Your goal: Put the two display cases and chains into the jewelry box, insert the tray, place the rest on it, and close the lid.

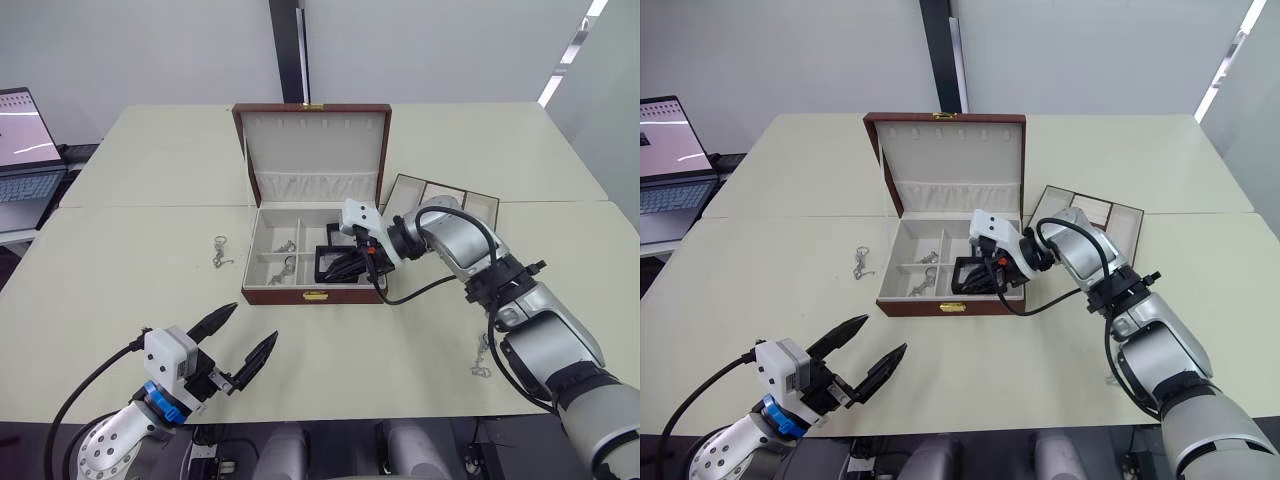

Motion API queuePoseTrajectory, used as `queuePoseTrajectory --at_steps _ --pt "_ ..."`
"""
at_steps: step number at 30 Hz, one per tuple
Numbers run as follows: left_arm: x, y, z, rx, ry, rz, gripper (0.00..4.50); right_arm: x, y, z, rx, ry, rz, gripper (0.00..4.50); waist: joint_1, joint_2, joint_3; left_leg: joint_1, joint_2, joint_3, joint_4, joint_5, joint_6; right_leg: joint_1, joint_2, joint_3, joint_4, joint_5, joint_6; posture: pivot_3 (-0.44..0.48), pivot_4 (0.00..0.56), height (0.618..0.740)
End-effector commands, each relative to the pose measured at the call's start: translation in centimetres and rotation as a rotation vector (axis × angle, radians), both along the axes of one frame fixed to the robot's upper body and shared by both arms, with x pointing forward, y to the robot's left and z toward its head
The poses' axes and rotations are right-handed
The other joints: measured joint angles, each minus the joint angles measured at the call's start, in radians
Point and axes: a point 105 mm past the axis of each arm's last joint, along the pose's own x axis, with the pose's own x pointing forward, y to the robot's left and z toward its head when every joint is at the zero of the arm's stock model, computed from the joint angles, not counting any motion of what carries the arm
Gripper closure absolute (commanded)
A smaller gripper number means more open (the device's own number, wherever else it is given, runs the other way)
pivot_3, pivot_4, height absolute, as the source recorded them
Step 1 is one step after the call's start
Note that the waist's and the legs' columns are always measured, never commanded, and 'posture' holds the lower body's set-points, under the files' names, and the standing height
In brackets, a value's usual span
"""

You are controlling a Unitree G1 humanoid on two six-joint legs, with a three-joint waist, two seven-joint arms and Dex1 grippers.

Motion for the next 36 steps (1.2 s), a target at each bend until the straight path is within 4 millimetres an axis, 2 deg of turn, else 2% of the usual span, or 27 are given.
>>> queuePoseTrajectory --at_steps 1,2,4,12,17,18,22,29,31,36 --pt "-0.1 0.1 0.4 0.003 -0.03 0.002 0.0 0.2 0.4 1.2 0.019 -0.039 0.016 4.49 0.0 0.0 0.0 0.0 0.0 0.0 0.0 0.0 0.0 0.0 0.0 0.0 0.0 0.0 0.0 0.0 0.15 0.74" --pt "-0.1 0.2 0.3 0.005 -0.029 0.002 0.0 0.3 0.3 1.2 0.019 -0.038 0.011 4.49 0.0 0.0 0.0 0.0 0.0 0.0 0.0 0.0 0.0 0.0 0.0 0.0 0.0 0.0 0.0 0.0 0.15 0.74" --pt "-0.1 0.3 0.2 0.007 -0.028 0.001 0.0 0.4 0.3 1.2 0.021 -0.038 0.005 3.75 0.0 0.0 0.0 0.0 0.0 0.0 0.0 0.0 0.0 0.0 0.0 0.0 0.0 0.0 0.0 0.0 0.15 0.74" --pt "0.2 0.4 0.2 -0.011 -0.025 -0.002 0.0 0.9 0.0 2.8 0.084 -0.061 -0.012 1.76 0.0 0.0 0.0 0.0 0.0 0.0 0.0 0.0 0.0 0.0 0.0 0.0 0.0 0.0 0.0 0.0 0.15 0.74" --pt "1.0 1.0 0.2 0.012 -0.017 0.019 0.0 1.0 -1.5 4.4 0.174 -0.075 -0.043 0.19 0.0 0.0 0.0 0.0 0.0 0.0 0.0 0.0 0.0 0.0 0.0 0.0 0.0 0.0 0.0 0.0 0.15 0.74" --pt "1.2 1.2 0.2 0.017 -0.011 0.023 0.0 0.9 -2.0 4.5 0.192 -0.075 -0.05 0.01 0.0 0.0 0.0 0.0 0.0 0.0 0.0 0.0 0.0 0.0 0.0 0.0 0.0 0.0 0.0 0.0 0.15 0.74" --pt "2.2 2.5 0.5 0.039 0.012 0.004 0.0 0.5 -4.5 4.8 0.312 -0.103 -0.105 0.01 0.003 0.0 0.0 -0.001 0.0 -0.001 0.0 0.0 0.0 0.0 0.0 -0.001 -0.001 0.0 0.0 0.0 0.15 0.74" --pt "5.0 5.5 2.5 0.108 0.043 -0.012 0.0 0.2 -11.3 4.6 0.469 -0.211 -0.361 0.01 0.0 0.0 0.0 -0.001 -0.001 0.0 0.0 0.0 0.0 0.0 0.0 -0.001 0.0 0.0 0.0 0.0 0.15 0.74" --pt "5.7 6.2 3.1 0.115 0.045 0.0 0.0 0.0 -13.4 4.2 0.473 -0.221 -0.444 0.01 -0.002 0.0 0.0 -0.001 0.0 0.0 0.0 0.0 0.0 0.0 0.0 -0.001 0.0 0.0 0.0 0.0 0.15 0.74" --pt "6.6 7.5 3.8 0.14 0.065 0.032 0.0 -1.5 -18.4 1.6 0.367 -0.187 -0.595 0.01 -0.001 0.0 0.0 -0.001 0.0 0.0 0.0 0.0 0.0 0.0 0.0 0.0 0.0 0.0 0.0 0.0 0.15 0.74"
